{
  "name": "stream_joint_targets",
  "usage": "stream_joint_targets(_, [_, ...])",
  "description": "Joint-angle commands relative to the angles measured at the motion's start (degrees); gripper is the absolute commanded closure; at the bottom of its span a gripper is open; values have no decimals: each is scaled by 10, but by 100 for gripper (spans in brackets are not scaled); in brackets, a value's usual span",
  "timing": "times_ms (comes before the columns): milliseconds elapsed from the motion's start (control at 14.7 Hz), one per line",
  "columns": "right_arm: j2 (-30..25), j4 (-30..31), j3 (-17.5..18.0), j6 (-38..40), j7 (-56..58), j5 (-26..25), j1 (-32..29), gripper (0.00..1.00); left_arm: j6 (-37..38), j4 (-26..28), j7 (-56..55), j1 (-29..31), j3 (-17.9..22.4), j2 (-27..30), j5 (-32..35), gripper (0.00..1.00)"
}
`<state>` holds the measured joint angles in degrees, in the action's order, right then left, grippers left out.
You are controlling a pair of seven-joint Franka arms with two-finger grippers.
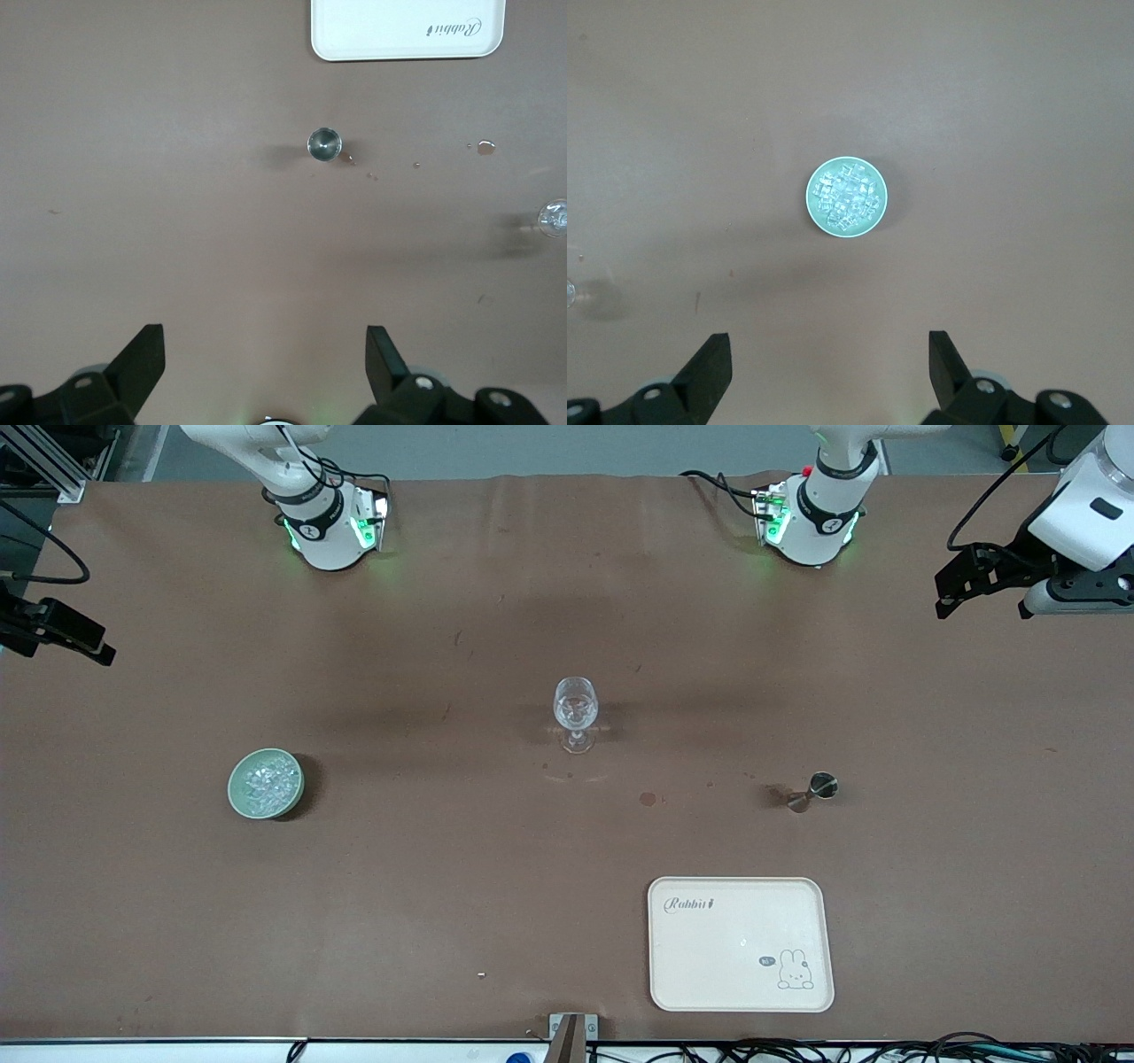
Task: Pour wine and add ice with both arms
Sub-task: 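Move the right gripper over the ice while the left gripper nears the jigger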
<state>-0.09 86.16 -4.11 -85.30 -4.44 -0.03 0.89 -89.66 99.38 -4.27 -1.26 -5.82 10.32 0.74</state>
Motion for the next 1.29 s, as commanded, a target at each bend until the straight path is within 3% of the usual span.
stream_joint_targets(0, [-3, 6, -2, -4, 7, 8, -1, 2, -5, 0, 7, 4, 0, 2, -6, 0])
stream_joint_targets(204, [-3, 6, -2, -4, 7, 8, 0, 2, -1, -35, 4, 6, 5, -29, 0, 0])
stream_joint_targets(409, [-3, 6, -2, -5, 7, 8, 0, 2, -1, -93, 12, 7, 7, -114, 3, 0])
stream_joint_targets(749, [9, 14, -2, -24, 8, 8, -1, 3, -30, -117, 0, 30, 9, -219, 1, 0])
stream_joint_targets(1226, [18, 159, -4, -208, 13, 8, -26, 4, -110, -118, 25, 94, 6, -314, -43, 0])
